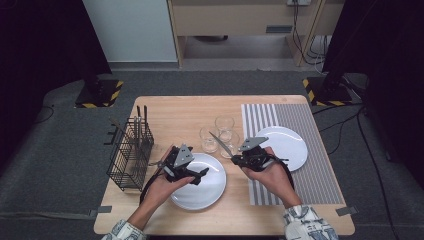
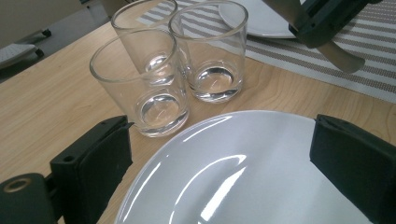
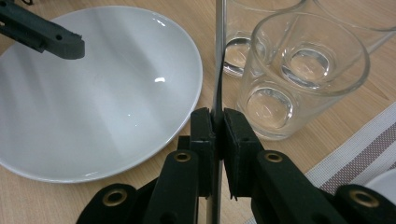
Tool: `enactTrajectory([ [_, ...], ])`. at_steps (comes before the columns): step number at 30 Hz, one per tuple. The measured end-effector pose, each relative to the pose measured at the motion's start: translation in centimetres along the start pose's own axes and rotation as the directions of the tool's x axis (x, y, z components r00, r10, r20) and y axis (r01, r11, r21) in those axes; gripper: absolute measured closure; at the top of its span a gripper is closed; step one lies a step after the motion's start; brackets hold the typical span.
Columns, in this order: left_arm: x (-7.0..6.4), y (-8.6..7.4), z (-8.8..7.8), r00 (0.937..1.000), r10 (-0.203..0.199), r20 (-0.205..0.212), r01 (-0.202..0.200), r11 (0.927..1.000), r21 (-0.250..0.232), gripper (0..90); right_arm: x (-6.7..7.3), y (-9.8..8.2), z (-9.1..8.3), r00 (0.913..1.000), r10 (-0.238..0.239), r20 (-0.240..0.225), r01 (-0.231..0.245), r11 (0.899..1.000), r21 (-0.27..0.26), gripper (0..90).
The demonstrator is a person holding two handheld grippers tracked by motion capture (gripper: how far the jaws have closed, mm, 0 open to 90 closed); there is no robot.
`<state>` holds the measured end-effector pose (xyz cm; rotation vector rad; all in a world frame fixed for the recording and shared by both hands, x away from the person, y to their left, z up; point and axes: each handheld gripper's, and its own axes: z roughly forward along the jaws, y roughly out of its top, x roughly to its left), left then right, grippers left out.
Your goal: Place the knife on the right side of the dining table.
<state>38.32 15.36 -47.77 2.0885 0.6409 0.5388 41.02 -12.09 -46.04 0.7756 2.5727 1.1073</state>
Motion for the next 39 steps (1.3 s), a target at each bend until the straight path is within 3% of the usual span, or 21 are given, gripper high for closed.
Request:
enactTrajectory([
  [14, -1.0, -0.7, 0.2, 1.0, 0.001, 0.002, -0.001, 0.9997, 0.026, 4.3, -1.9, 0.3, -1.9, 0.9994, 0.027, 0.02, -0.027, 0.999, -0.018, 83.1],
  [21, -1.8, -1.0, 0.5, 0.9995, 0.018, 0.028, -0.019, 0.9988, 0.045, 4.1, -3.1, 0.0, -3.0, 0.9976, 0.063, 0.029, -0.062, 0.998, -0.031, 83.0],
  [29, -1.7, -1.4, 0.6, 0.9994, 0.033, 0.009, -0.033, 0.9973, 0.066, 4.1, -4.3, -0.3, -3.6, 0.9948, 0.093, 0.041, -0.092, 0.995, -0.031, 83.1],
  [39, -1.7, -1.8, 0.1, 0.9988, 0.033, -0.035, -0.03, 0.9966, 0.077, 3.9, -5.8, -0.9, -5.4, 0.9894, 0.106, 0.099, -0.104, 0.994, -0.026, 83.1],
])
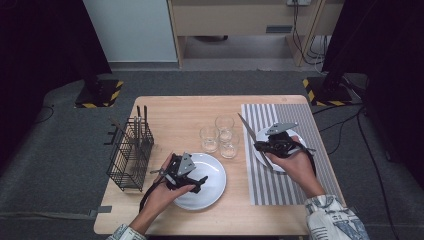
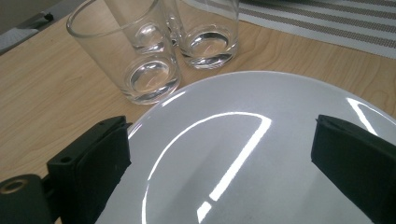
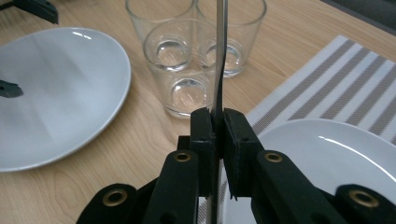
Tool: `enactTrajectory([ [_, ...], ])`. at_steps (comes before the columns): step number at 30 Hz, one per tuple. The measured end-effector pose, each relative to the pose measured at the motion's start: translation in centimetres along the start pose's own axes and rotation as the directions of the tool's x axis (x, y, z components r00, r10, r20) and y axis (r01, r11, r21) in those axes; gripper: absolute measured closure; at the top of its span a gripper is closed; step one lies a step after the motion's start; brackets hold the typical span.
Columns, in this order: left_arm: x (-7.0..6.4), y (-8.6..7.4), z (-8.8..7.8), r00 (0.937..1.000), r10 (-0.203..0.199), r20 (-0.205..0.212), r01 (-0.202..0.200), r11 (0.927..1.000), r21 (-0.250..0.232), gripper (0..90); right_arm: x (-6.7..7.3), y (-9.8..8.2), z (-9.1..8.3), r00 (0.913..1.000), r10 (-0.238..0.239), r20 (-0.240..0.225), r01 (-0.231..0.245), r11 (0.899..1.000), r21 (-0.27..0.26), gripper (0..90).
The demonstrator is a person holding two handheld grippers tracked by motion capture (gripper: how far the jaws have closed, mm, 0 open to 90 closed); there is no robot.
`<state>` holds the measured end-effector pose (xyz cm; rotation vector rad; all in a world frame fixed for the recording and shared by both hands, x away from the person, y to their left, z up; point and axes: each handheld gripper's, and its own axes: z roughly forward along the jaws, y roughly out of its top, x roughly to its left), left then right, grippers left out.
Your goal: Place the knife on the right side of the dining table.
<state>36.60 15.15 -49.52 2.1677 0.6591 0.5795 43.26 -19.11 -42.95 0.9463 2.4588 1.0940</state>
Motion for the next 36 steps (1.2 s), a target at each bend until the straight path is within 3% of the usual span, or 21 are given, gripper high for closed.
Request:
enactTrajectory([
  [10, -0.2, -0.7, -0.7, 0.9998, -0.003, -0.022, 0.003, 1.0, 0.0, 3.3, -1.9, -1.0, -1.7, 0.9951, 0.034, 0.093, -0.037, 0.999, 0.033, 83.1],
  [16, 0.3, -0.9, -0.8, 0.9995, -0.015, -0.029, 0.015, 0.9999, -0.002, 3.4, -3.5, -1.6, -2.0, 0.9902, 0.067, 0.122, -0.073, 0.996, 0.041, 83.1],
  [32, 0.7, -1.4, -1.3, 0.9989, -0.038, -0.026, 0.038, 0.9992, -0.011, 3.3, -5.6, -2.5, -4.2, 0.9783, 0.101, 0.181, -0.108, 0.994, 0.03, 83.2],
  [36, 0.5, -1.4, -1.2, 0.9992, -0.027, -0.03, 0.027, 0.9996, -0.006, 3.4, -6.4, -2.8, -4.4, 0.9754, 0.108, 0.192, -0.117, 0.993, 0.035, 83.1],
])
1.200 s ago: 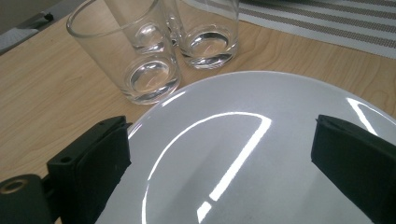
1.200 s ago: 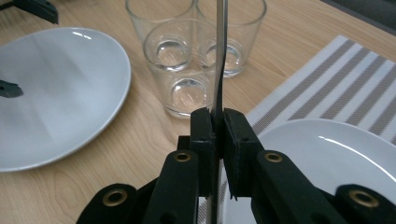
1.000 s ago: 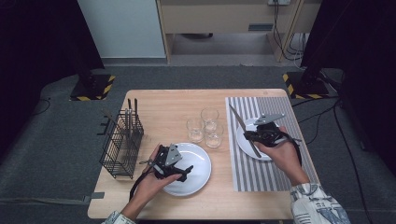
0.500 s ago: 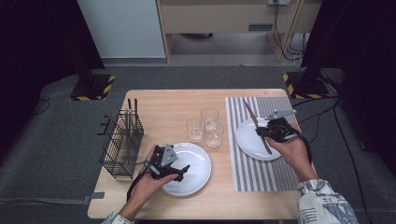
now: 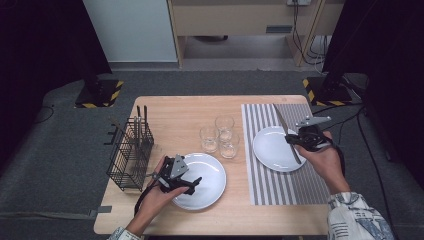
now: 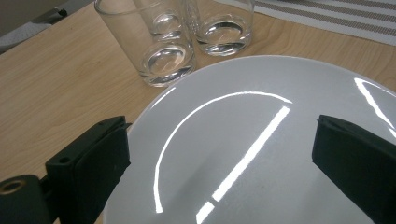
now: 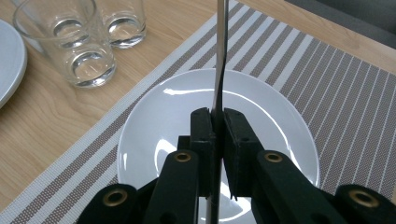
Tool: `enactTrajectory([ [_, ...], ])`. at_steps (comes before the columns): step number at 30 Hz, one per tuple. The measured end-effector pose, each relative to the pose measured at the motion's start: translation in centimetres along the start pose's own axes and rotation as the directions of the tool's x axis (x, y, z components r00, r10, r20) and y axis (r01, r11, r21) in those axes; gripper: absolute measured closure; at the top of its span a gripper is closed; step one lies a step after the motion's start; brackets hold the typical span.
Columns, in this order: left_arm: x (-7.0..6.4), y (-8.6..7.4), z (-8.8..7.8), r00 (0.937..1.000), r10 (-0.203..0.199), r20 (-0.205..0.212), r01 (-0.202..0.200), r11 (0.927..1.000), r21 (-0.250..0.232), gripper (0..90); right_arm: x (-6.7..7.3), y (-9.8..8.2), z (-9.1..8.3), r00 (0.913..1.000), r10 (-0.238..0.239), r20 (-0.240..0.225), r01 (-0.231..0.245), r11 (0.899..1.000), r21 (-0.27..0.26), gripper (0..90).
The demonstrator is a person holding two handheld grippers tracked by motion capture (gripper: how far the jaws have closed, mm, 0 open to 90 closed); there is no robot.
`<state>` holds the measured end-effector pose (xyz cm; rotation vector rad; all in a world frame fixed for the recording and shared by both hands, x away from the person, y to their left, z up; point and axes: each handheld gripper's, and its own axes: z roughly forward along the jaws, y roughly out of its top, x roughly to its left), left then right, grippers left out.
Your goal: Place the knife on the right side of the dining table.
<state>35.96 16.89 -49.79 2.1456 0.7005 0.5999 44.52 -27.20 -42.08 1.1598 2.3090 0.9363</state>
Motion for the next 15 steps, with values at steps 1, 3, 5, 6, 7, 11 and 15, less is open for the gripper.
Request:
enactTrajectory([
  [1, 0.0, 0.0, 0.0, 1.0, 0.003, -0.001, -0.003, 1.0, 0.001, 3.4, -0.1, 0.0, 0.0, 1.0, 0.001, 0.003, -0.001, 1.0, 0.002, 83.1],
  [3, 0.0, 0.0, 0.0, 1.0, 0.004, 0.0, -0.004, 1.0, 0.001, 3.5, -0.5, 0.0, -0.1, 0.9999, 0.006, 0.015, -0.006, 1.0, 0.012, 83.1],
  [5, 0.1, 0.0, -0.1, 1.0, 0.003, -0.003, -0.003, 1.0, -0.001, 3.6, -0.8, -0.1, -0.2, 0.9997, 0.005, 0.022, -0.005, 1.0, 0.016, 83.1],
  [6, 0.2, 0.0, -0.1, 1.0, 0.0, -0.004, 0.0, 1.0, -0.003, 3.6, -0.9, -0.1, -0.3, 0.9997, 0.007, 0.025, -0.007, 1.0, 0.017, 83.1],
  [7, 0.2, 0.0, -0.2, 1.0, -0.003, -0.005, 0.003, 1.0, -0.006, 3.6, -1.0, -0.2, -0.5, 0.9996, 0.009, 0.029, -0.009, 1.0, 0.016, 83.1],
  [11, 0.3, 0.1, -0.2, 1.0, -0.003, 0.001, 0.003, 0.9999, -0.012, 3.5, -1.7, -0.7, -0.9, 0.9991, 0.014, 0.039, -0.015, 1.0, 0.019, 83.1],
  [15, 0.3, 0.1, -0.3, 1.0, 0.002, -0.003, -0.002, 0.9999, -0.013, 3.5, -2.2, -1.2, -1.3, 0.9987, 0.02, 0.047, -0.021, 1.0, 0.018, 83.1],
])
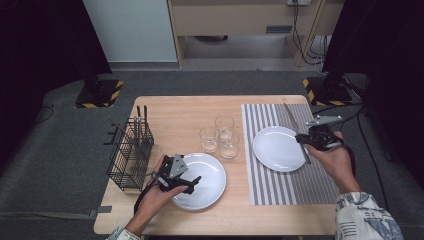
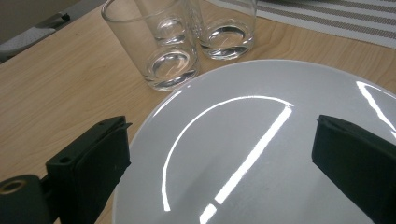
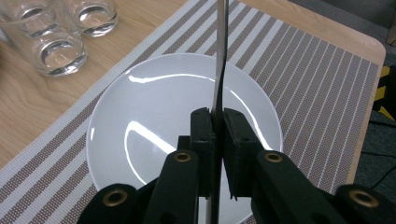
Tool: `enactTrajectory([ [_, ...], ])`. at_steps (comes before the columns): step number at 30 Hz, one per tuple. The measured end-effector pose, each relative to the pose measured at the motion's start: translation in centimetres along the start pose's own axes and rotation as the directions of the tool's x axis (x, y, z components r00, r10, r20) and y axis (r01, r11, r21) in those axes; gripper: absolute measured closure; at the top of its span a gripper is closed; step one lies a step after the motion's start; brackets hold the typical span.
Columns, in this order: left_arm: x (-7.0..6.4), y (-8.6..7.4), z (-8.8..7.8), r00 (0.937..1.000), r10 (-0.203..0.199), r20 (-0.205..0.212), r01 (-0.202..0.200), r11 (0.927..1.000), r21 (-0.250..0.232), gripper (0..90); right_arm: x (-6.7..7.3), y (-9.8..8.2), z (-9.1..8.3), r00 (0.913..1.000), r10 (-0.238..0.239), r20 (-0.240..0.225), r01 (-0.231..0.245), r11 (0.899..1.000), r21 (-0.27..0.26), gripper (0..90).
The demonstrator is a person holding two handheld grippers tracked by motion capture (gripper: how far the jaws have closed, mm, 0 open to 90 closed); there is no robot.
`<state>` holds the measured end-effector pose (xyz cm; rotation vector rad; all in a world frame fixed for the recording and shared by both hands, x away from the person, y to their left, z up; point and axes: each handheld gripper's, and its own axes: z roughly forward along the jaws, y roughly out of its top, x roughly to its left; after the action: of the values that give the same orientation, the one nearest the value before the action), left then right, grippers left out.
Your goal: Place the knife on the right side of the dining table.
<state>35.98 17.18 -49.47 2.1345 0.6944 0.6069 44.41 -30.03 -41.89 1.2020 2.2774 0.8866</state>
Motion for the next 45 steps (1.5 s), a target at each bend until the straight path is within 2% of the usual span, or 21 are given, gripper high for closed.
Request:
enactTrajectory([
  [7, -0.2, -0.1, -0.1, 0.9999, -0.006, 0.013, 0.006, 1.0, 0.001, 3.5, -1.2, -0.8, 0.3, 0.9997, 0.014, 0.018, -0.014, 0.999, 0.029, 83.2],
  [15, -0.3, -0.2, -0.3, 0.9996, -0.015, 0.025, 0.015, 0.9999, 0.0, 3.8, -3.1, -1.7, 1.6, 0.9981, 0.044, 0.044, -0.047, 0.996, 0.071, 83.1],
  [25, -0.5, -0.1, 0.0, 0.9995, -0.02, 0.026, 0.02, 0.9998, 0.004, 4.1, -5.1, -1.6, 3.7, 0.9958, 0.058, 0.071, -0.067, 0.99, 0.126, 83.1],
  [30, -0.6, -0.1, -0.1, 0.9995, -0.019, 0.026, 0.019, 0.9998, 0.005, 4.3, -5.7, -1.4, 4.5, 0.9961, 0.06, 0.065, -0.07, 0.984, 0.163, 83.1],
  [37, -0.9, 0.0, -0.1, 0.9996, 0.0, 0.028, 0.0, 1.0, 0.006, 4.4, -6.1, -1.7, 4.5, 0.9956, 0.063, 0.07, -0.073, 0.984, 0.16, 83.0],
  [45, -1.1, 0.4, -0.4, 0.9996, 0.002, 0.027, -0.001, 0.9999, -0.016, 4.9, -6.6, -2.5, 5.4, 0.994, 0.092, 0.059, -0.097, 0.99, 0.107, 82.9],
])
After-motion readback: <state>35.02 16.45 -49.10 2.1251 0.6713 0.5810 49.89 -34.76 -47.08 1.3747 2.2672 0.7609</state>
